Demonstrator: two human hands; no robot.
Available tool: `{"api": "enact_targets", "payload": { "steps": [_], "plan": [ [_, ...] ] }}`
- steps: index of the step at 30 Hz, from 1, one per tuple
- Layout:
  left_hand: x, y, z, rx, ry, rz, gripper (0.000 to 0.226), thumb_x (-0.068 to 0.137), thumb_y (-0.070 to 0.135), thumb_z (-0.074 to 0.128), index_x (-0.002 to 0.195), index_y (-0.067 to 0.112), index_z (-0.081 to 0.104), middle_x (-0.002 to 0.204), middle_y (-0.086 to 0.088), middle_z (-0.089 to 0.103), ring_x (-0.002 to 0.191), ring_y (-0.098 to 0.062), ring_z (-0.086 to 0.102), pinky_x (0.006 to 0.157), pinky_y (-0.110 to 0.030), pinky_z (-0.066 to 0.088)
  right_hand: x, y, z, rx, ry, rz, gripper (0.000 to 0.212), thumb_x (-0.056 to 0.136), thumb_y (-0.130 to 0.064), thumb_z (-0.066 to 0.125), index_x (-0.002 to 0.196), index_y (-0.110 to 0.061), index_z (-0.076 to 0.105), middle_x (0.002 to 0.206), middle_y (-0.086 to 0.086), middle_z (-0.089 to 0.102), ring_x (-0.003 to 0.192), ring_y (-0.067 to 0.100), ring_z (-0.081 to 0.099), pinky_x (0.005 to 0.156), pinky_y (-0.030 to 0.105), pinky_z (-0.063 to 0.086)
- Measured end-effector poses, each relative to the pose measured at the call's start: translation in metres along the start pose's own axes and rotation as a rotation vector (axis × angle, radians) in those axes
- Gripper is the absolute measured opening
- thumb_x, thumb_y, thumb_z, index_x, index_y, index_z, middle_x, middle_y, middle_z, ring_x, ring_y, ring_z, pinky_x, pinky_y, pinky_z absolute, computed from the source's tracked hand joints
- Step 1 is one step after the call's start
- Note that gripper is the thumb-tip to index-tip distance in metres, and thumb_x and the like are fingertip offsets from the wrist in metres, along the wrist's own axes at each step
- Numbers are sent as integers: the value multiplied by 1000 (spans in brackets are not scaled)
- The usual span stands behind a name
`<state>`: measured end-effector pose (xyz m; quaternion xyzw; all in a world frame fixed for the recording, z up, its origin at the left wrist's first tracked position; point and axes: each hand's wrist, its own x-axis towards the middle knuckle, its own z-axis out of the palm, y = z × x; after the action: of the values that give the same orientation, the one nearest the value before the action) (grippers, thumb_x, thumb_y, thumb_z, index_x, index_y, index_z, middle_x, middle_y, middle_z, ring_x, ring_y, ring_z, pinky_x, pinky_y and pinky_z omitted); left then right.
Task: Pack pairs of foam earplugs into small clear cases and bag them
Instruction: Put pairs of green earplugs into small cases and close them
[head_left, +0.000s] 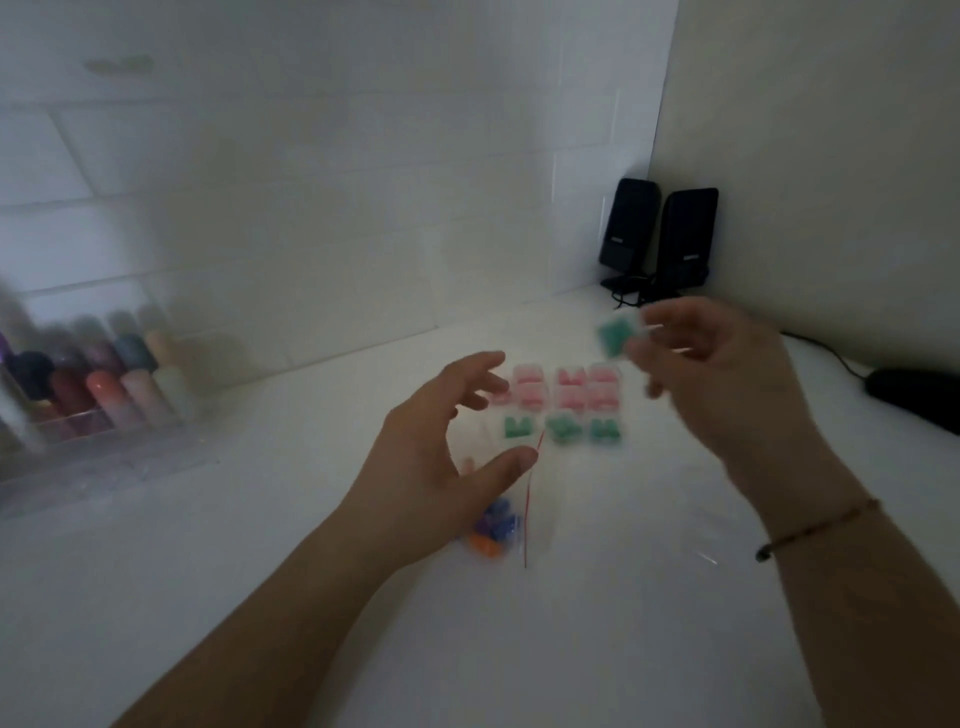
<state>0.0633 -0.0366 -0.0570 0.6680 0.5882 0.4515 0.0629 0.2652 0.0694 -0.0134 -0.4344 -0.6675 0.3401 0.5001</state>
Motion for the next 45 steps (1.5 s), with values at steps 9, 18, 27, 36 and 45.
{"api": "enact_targets", "payload": {
  "steps": [9, 18, 27, 36, 45],
  "plan": [
    [0, -9, 2, 105, -139, 73, 56, 76, 60, 65, 124, 33, 59, 129, 20, 54, 126, -4, 46, 107, -39, 39, 19, 66, -13, -739, -112, 149, 29, 86, -44, 63, 113, -36, 64, 100, -8, 69, 101, 20, 61, 88, 31, 48],
    [0, -7, -2, 307, -385, 170, 90, 59, 78, 68, 137, 45, 38, 135, 35, 37, 135, 6, 26, 118, -53, 12, 17, 72, -10, -891, -250, 183, 42, 88, -53, 57, 122, -28, 60, 117, 0, 62, 120, 27, 42, 97, 38, 42],
    [0, -16, -4, 380, -475, 144, 99, 63, 76, 65, 146, 48, 19, 139, 33, 30, 135, 14, 11, 119, -45, -13, 11, 29, -53, -901, -417, 199, 27, 77, -40, 75, 98, -28, 62, 97, -6, 60, 88, 14, 57, 83, 30, 47],
    [-5, 0, 12, 160, -455, 183, 92, 68, 58, 76, 141, 52, 21, 138, 26, 42, 136, 8, 28, 121, -41, -5, 4, 28, -44, -1007, -661, 228, 46, 68, -35, 83, 101, -36, 52, 93, -13, 49, 91, 13, 52, 86, 30, 47],
    [-4, 0, 15, -99, -163, 158, 65, 83, 57, 60, 138, 23, 50, 140, 10, 51, 133, -13, 44, 110, -38, 37, -1, 10, -33, -857, -479, -141, 27, 77, -40, 73, 99, -35, 57, 95, -16, 56, 79, -4, 49, 67, 16, 36]
  ]
}}
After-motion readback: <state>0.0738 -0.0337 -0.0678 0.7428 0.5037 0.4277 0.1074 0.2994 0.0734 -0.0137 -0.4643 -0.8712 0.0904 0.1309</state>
